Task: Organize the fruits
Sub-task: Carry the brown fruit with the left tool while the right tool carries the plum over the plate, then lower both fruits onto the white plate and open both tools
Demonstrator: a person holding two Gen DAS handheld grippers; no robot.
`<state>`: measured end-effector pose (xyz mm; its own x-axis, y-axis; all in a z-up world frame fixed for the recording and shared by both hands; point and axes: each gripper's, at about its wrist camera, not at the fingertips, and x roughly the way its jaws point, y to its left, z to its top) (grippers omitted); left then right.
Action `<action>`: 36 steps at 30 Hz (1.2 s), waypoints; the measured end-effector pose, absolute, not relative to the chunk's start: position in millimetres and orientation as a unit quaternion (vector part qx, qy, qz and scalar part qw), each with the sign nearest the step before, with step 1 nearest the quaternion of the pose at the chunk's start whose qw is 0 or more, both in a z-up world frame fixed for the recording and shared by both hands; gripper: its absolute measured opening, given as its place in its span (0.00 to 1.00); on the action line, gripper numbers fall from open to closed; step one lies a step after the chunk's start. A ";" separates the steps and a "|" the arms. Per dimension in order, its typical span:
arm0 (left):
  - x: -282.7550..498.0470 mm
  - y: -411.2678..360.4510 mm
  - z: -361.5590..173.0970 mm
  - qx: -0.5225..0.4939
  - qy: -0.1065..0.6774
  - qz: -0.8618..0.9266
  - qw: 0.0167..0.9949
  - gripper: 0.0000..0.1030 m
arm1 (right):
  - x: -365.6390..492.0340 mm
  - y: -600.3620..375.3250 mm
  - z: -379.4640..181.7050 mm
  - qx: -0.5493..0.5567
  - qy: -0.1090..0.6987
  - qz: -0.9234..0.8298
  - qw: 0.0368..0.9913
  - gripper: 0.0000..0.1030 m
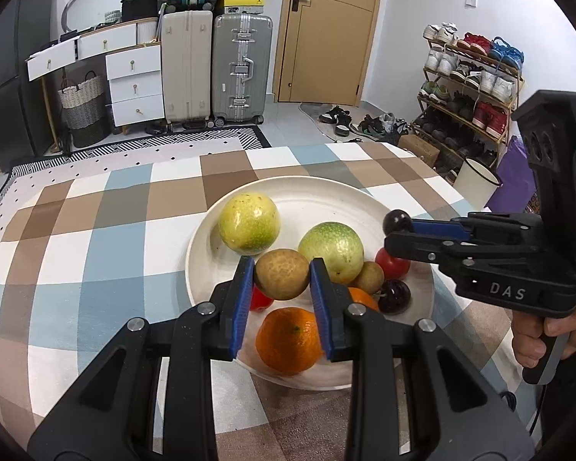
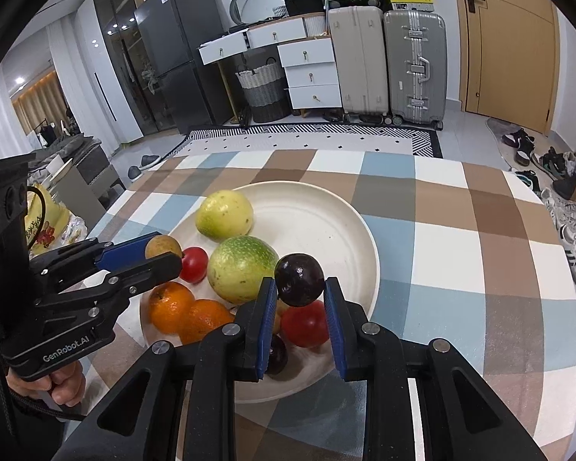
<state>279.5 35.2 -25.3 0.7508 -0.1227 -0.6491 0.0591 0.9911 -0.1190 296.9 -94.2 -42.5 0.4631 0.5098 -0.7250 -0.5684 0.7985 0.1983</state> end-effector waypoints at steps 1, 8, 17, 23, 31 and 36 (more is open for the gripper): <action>278.7 34.7 -24.6 -0.044 0.350 -0.049 0.935 0.26 | 297.1 -94.0 -42.6 -0.035 0.412 0.315 0.855 0.25; 277.6 32.4 -24.3 -0.042 0.348 -0.052 0.935 0.26 | 298.0 -98.7 -33.0 -0.018 0.400 0.314 0.861 0.35; 274.6 30.0 -19.6 -0.039 0.345 -0.056 0.936 0.31 | 296.2 -102.4 -24.8 -0.015 0.392 0.311 0.866 0.46; 270.4 43.9 -14.1 -0.059 0.334 -0.037 0.940 0.81 | 293.8 -106.3 -18.5 -0.016 0.385 0.306 0.871 0.58; 241.5 54.8 1.1 -0.056 0.299 -0.016 0.953 0.99 | 274.8 -118.0 -10.6 0.010 0.370 0.328 0.869 0.96; 211.6 55.3 7.8 -0.055 0.274 -0.012 0.960 0.99 | 248.2 -127.5 -7.9 0.008 0.351 0.348 0.869 0.99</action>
<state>211.6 55.3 7.8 0.8492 -0.0539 -0.5253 -0.0068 0.9936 -0.1129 248.2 -127.5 -7.9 0.5110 0.6106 -0.6050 -0.5991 0.7577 0.2587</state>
